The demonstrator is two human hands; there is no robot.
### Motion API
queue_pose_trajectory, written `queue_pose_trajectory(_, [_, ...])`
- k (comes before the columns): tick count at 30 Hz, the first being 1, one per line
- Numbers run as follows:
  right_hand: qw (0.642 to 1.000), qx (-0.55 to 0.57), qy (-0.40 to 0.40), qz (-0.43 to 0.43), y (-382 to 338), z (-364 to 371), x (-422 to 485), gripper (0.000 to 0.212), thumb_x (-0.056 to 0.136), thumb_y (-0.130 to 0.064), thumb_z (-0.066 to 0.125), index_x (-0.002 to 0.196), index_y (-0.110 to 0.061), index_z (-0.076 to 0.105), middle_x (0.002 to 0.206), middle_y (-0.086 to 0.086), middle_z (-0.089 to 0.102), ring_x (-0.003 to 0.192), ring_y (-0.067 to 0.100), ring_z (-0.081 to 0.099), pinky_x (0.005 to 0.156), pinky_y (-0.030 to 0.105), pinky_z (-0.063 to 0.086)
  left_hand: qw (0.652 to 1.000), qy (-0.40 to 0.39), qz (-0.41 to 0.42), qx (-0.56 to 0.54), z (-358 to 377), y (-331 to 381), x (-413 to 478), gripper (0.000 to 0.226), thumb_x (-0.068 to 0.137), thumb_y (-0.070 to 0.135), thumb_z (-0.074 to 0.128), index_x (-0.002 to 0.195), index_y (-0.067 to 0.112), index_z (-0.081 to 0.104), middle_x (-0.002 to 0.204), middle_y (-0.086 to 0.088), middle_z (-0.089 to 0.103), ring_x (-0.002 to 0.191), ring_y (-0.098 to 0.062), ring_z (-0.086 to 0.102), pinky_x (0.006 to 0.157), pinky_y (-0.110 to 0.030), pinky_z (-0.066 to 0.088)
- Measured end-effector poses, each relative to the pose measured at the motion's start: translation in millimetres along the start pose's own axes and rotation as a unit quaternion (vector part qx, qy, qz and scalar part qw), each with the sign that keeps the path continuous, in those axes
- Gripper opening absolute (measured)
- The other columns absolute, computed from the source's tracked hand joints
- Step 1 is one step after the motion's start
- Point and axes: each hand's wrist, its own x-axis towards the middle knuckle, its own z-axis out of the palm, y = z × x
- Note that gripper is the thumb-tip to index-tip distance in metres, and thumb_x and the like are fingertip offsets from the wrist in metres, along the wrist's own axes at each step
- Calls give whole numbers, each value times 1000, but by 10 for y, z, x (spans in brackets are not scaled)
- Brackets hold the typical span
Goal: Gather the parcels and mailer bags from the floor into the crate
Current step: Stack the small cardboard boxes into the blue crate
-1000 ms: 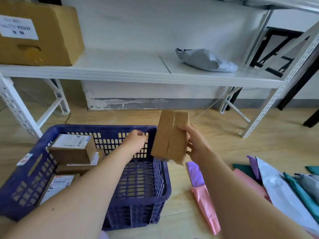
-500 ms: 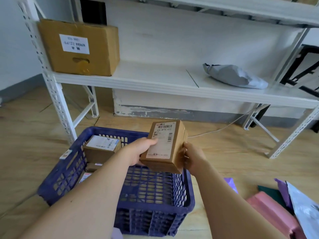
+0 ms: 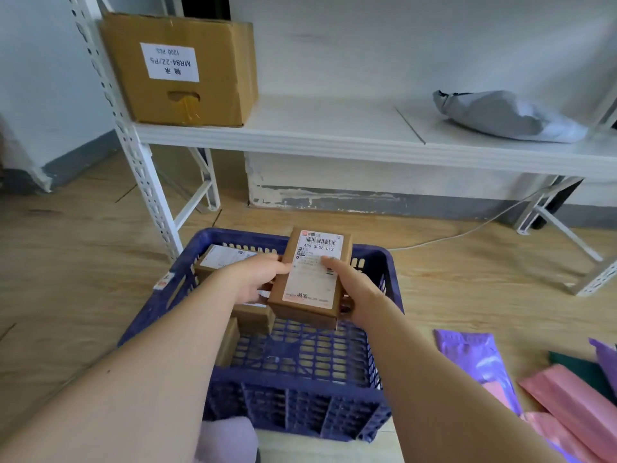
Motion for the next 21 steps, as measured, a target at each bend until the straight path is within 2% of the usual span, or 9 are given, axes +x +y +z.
queue_pose_trajectory(3, [999, -20, -11, 36, 58, 157, 84, 35, 80, -35, 70, 106, -14, 58, 95, 6, 68, 88, 22, 65, 90, 40, 52, 1000, 14, -26, 11, -171, -101, 44, 22, 98, 19, 47, 119, 17, 56, 109, -6, 67, 95, -19, 61, 73, -32, 50])
queue_pose_trajectory(7, [994, -36, -52, 95, 232, 366, 243, 29, 82, -29, 69, 102, -14, 55, 90, 8, 65, 85, 23, 63, 94, 44, 49, 995, 44, -75, 39, -351, -313, 185, 25, 97, 15, 49, 121, 11, 56, 111, -9, 66, 98, -21, 62, 70, -32, 52])
queue_pose_trajectory(9, [990, -44, -61, 122, 341, 446, 328, 31, 83, -28, 68, 106, -13, 54, 90, 8, 63, 86, 24, 62, 96, 47, 48, 992, 46, -99, 61, -391, -431, 253, 25, 97, 14, 49, 119, 9, 56, 110, -10, 66, 95, -21, 61, 68, -32, 51])
queue_pose_trajectory(12, [984, -58, -66, 153, 583, 564, 532, 37, 82, -30, 68, 112, -13, 53, 95, 9, 65, 93, 27, 63, 96, 48, 48, 985, 42, -141, 86, -443, -616, 391, 27, 96, 13, 49, 122, 7, 55, 114, -10, 65, 103, -23, 60, 79, -36, 52])
queue_pose_trajectory(15, [978, -82, -72, 178, 884, 662, 710, 41, 82, -31, 66, 117, -14, 53, 106, 11, 65, 101, 29, 62, 94, 46, 49, 978, 46, -173, 109, -463, -809, 539, 31, 96, 11, 49, 126, 5, 52, 119, -12, 63, 100, -23, 60, 83, -36, 50])
queue_pose_trajectory(17, [972, -104, -76, 199, 1043, 713, 814, 46, 81, -32, 67, 119, -14, 51, 112, 12, 62, 104, 30, 61, 97, 47, 48, 971, 38, -198, 131, -451, -964, 634, 31, 96, 13, 48, 126, 3, 51, 121, -14, 61, 104, -26, 59, 91, -39, 49])
queue_pose_trajectory(19, [961, -142, -82, 221, 1141, 752, 883, 48, 81, -34, 65, 121, -15, 48, 116, 13, 59, 106, 31, 59, 97, 49, 47, 958, 24, -225, 178, -420, -1118, 720, 35, 96, 18, 49, 128, 4, 49, 125, -14, 59, 112, -29, 58, 99, -42, 47])
queue_pose_trajectory(21, [955, -161, -91, 231, 1198, 770, 930, 43, 85, -31, 62, 121, -13, 47, 117, 14, 57, 108, 31, 58, 97, 49, 48, 944, 19, -236, 231, -406, -1236, 799, 38, 94, 22, 50, 129, 6, 49, 127, -15, 57, 115, -31, 57, 98, -45, 48])
